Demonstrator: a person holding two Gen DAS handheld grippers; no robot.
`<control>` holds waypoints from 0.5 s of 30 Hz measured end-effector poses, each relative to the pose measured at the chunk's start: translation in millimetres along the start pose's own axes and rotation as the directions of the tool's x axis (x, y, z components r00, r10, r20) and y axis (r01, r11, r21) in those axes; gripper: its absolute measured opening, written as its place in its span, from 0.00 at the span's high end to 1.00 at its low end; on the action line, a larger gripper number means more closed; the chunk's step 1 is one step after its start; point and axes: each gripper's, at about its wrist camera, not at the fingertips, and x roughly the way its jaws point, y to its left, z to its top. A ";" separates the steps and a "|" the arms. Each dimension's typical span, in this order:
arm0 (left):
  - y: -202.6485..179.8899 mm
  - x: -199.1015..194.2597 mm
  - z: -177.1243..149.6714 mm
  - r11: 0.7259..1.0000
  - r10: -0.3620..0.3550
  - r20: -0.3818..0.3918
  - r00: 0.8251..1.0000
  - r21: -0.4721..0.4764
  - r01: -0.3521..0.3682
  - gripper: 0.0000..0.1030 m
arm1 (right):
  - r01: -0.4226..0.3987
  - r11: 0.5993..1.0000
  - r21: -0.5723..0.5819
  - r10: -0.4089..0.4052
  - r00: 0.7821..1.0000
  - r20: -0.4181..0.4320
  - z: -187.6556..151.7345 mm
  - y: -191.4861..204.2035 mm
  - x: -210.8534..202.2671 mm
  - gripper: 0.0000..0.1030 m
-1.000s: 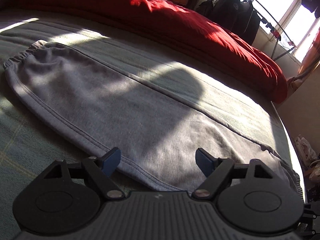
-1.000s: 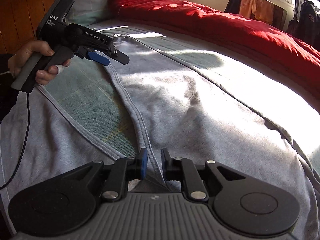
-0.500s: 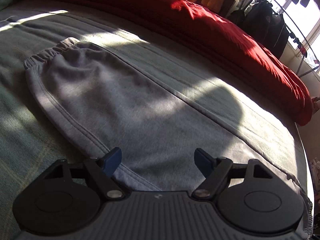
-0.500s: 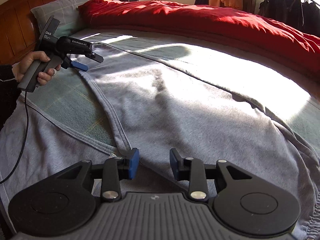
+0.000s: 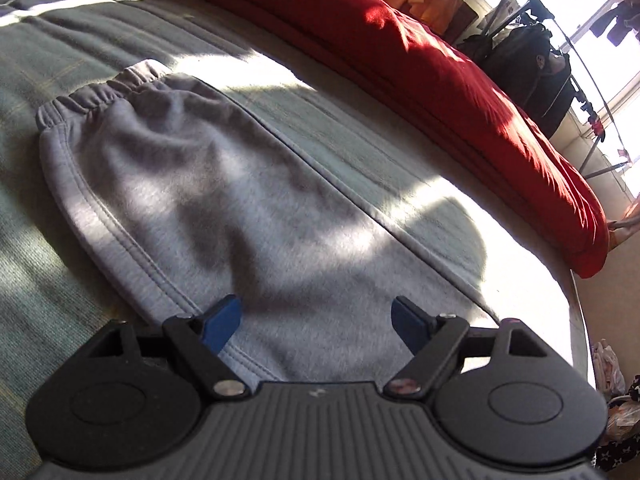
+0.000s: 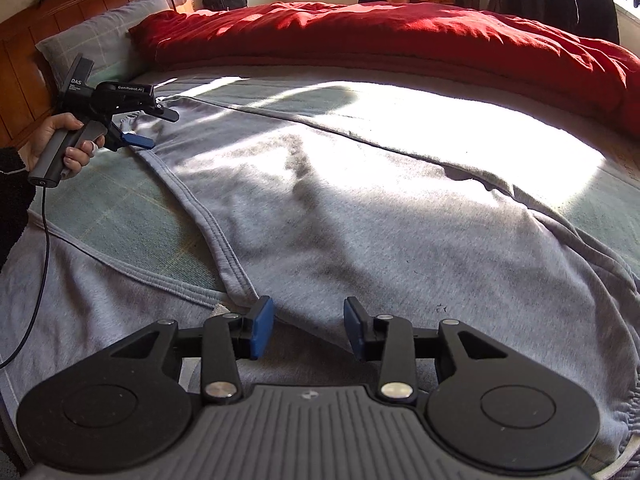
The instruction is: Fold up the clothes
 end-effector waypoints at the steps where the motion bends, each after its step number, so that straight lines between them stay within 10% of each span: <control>1: 1.9 -0.3 4.0 1.000 0.011 0.010 1.000 -0.004 -0.011 0.20 | 0.006 1.000 -0.001 -0.006 1.000 0.006 0.2 0.7 -1.3 0.55; 11: 20.4 -2.8 43.6 0.991 0.127 0.106 0.986 -0.046 -0.123 0.19 | 0.093 0.996 0.008 -0.093 0.994 0.056 4.5 6.1 1.5 0.45; 15: 1.7 17.6 44.3 0.998 0.047 0.026 0.999 0.043 -0.048 0.13 | 0.089 0.996 0.010 -0.089 0.995 0.046 10.8 10.0 8.4 0.45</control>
